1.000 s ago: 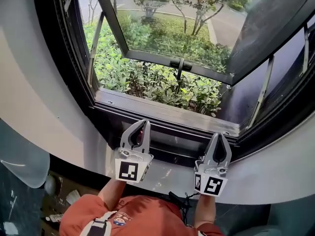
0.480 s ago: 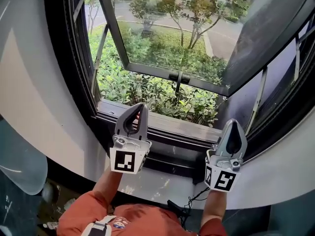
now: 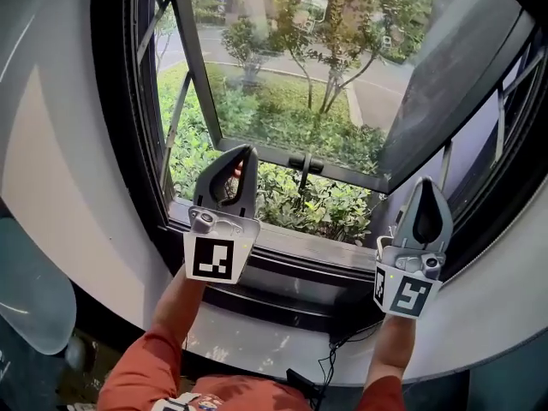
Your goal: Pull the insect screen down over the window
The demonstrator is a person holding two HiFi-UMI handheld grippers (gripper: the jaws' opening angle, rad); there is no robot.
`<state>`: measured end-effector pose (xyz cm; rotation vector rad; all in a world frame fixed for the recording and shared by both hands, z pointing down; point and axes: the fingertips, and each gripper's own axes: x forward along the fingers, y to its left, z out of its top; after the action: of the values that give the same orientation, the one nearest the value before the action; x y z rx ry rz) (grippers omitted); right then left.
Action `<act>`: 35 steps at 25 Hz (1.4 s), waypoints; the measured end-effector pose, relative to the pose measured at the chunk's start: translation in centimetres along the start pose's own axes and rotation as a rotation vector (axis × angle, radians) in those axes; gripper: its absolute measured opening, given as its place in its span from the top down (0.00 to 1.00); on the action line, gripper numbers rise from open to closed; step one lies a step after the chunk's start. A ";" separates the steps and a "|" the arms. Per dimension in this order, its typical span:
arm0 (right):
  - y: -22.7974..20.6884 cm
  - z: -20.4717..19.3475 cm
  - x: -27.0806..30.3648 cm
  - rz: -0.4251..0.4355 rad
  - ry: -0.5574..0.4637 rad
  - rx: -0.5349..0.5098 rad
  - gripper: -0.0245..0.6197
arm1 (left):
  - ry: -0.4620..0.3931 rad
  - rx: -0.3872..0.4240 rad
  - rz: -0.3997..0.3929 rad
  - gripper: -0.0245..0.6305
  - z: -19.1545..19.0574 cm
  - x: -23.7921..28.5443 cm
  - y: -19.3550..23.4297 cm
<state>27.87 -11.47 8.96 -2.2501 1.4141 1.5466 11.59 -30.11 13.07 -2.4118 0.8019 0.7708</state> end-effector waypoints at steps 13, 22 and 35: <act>-3.3 7.1 8.9 0.018 -0.144 -0.200 0.95 | -0.164 0.182 0.001 0.96 9.1 8.2 2.6; -4.8 10.6 14.6 0.012 -0.182 -0.297 0.95 | -0.253 0.220 -0.008 0.95 15.5 12.8 2.7; -7.8 13.8 22.2 0.013 -0.129 -0.491 0.95 | -0.333 0.494 0.026 0.95 23.7 19.2 3.7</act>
<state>25.29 -14.12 -18.12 -2.3183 1.1080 2.1965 13.67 -26.10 -17.31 -1.7837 0.7787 0.8403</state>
